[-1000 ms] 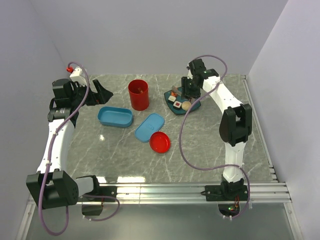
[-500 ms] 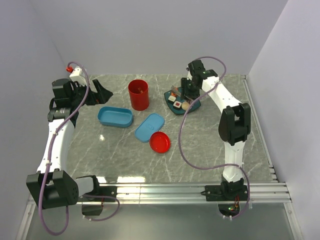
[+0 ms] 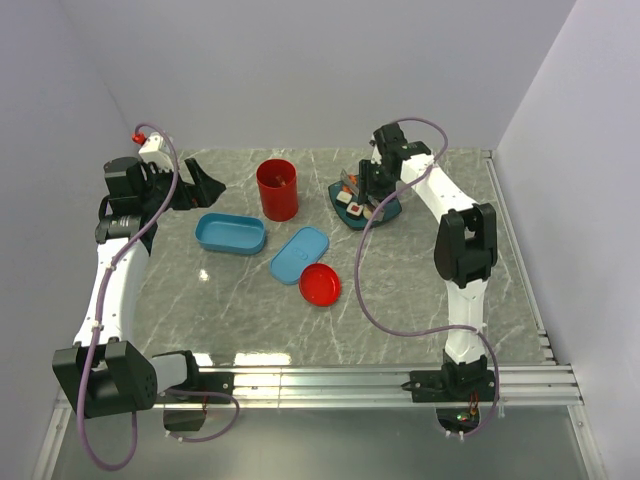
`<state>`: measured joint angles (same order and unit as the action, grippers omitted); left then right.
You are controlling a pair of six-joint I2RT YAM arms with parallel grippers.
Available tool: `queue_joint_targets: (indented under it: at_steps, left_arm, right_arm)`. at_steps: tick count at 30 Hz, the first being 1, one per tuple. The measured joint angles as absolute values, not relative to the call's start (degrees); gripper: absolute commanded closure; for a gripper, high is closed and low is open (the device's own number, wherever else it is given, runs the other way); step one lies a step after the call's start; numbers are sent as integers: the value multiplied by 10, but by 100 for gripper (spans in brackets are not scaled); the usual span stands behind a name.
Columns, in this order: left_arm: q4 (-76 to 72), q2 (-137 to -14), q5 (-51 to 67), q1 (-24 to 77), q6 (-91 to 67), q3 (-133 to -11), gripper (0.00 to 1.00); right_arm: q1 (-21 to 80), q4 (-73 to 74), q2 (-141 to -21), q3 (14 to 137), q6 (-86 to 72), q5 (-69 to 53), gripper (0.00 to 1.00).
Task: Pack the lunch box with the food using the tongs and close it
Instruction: Pick up the food using the clamp
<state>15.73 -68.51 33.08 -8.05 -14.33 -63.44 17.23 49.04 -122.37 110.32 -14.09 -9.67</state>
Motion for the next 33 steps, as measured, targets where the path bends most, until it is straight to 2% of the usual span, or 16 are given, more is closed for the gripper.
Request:
queue_joint_targets:
  at_steps: [21, 28, 33]
  left_arm:
    - [157, -685, 331, -81, -143, -632, 0]
    - [157, -685, 331, -81, -143, -632, 1]
    - [157, -685, 330, -81, -142, -632, 1]
  right_arm:
    - [215, 520, -1224, 1125, -111, -23, 46]
    - [214, 522, -1224, 1125, -107, -14, 57]
    - [210, 523, -1225, 1125, -106, -14, 61]
